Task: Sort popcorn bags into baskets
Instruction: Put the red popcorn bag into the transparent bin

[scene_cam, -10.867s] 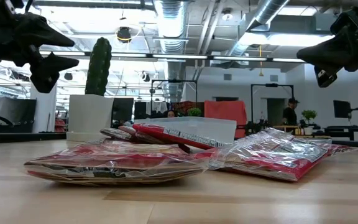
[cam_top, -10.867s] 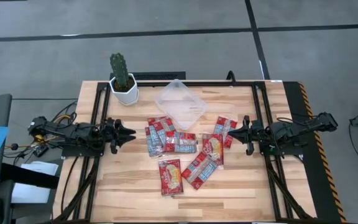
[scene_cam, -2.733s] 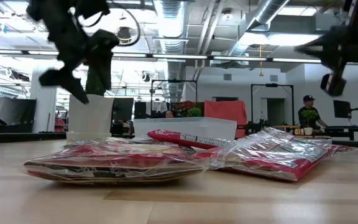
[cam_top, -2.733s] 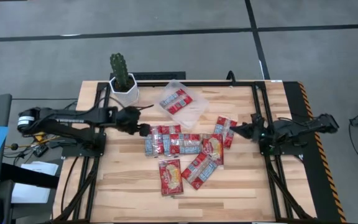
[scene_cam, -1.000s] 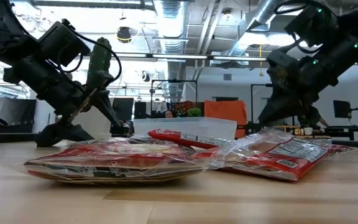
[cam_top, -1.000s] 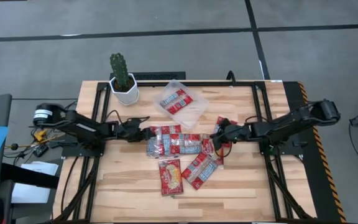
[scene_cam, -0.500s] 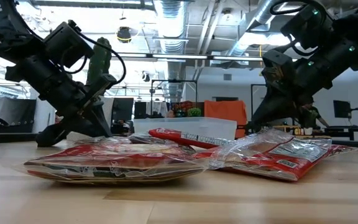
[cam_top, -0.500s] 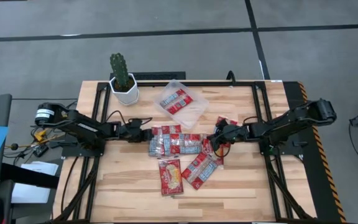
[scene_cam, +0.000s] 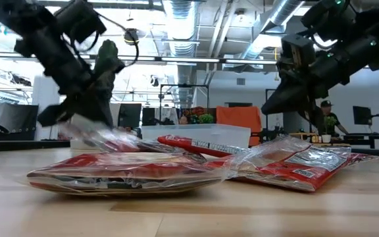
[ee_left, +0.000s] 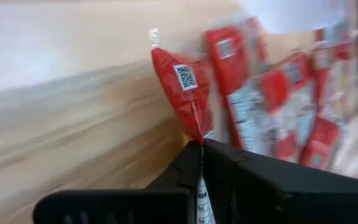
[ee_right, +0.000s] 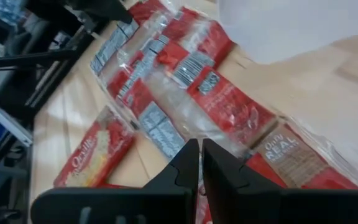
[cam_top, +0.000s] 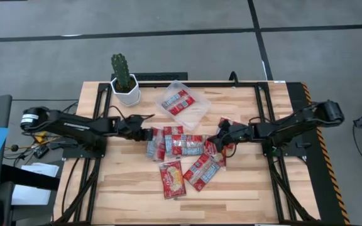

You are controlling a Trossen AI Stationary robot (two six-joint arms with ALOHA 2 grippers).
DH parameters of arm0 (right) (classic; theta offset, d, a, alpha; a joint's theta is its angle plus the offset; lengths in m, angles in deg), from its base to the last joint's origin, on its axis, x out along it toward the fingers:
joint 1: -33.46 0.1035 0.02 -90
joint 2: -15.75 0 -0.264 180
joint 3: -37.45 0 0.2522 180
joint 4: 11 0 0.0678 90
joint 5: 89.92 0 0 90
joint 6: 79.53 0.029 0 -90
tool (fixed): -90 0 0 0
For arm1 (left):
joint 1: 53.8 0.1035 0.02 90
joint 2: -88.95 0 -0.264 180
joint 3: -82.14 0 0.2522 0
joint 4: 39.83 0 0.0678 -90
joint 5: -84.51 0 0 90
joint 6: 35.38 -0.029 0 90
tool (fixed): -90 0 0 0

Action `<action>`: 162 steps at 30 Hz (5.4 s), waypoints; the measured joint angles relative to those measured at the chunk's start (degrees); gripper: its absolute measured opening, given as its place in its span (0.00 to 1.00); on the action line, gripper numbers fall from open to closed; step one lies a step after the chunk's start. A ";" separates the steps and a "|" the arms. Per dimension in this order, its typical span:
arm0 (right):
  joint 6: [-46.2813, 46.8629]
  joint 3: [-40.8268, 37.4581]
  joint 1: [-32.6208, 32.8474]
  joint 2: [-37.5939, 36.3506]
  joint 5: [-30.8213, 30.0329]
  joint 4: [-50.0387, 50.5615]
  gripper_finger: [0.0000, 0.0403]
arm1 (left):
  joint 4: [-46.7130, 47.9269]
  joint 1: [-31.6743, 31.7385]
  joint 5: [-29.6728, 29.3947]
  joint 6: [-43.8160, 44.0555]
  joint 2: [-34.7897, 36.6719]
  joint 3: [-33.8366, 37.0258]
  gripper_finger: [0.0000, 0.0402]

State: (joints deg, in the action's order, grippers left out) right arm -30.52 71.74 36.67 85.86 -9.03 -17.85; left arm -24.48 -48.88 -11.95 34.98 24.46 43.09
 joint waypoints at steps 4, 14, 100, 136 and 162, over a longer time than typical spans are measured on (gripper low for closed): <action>-1.05 0.00 -0.01 -1.86 -0.21 0.10 0.12 | 3.49 0.14 -1.69 -1.76 2.48 -3.47 0.00; -2.59 -0.02 -1.50 -4.38 -1.27 0.35 0.12 | 9.22 2.25 -1.47 -8.53 2.89 -13.28 0.00; -4.45 0.00 -4.87 -6.24 -1.44 2.22 0.12 | 31.20 29.24 22.10 -66.77 -54.12 -68.22 0.02; -4.50 -0.02 -5.99 -6.22 -1.46 4.30 0.12 | 36.47 26.69 10.55 -58.71 -58.65 -68.58 0.00; -6.03 -0.02 -5.93 -5.91 0.02 7.25 0.12 | 10.27 3.20 11.44 -2.55 -10.31 -10.60 0.56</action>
State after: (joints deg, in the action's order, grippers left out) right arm -36.55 71.72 30.74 79.95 -9.00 -10.60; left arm -14.21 -45.69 -0.51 32.43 14.15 32.48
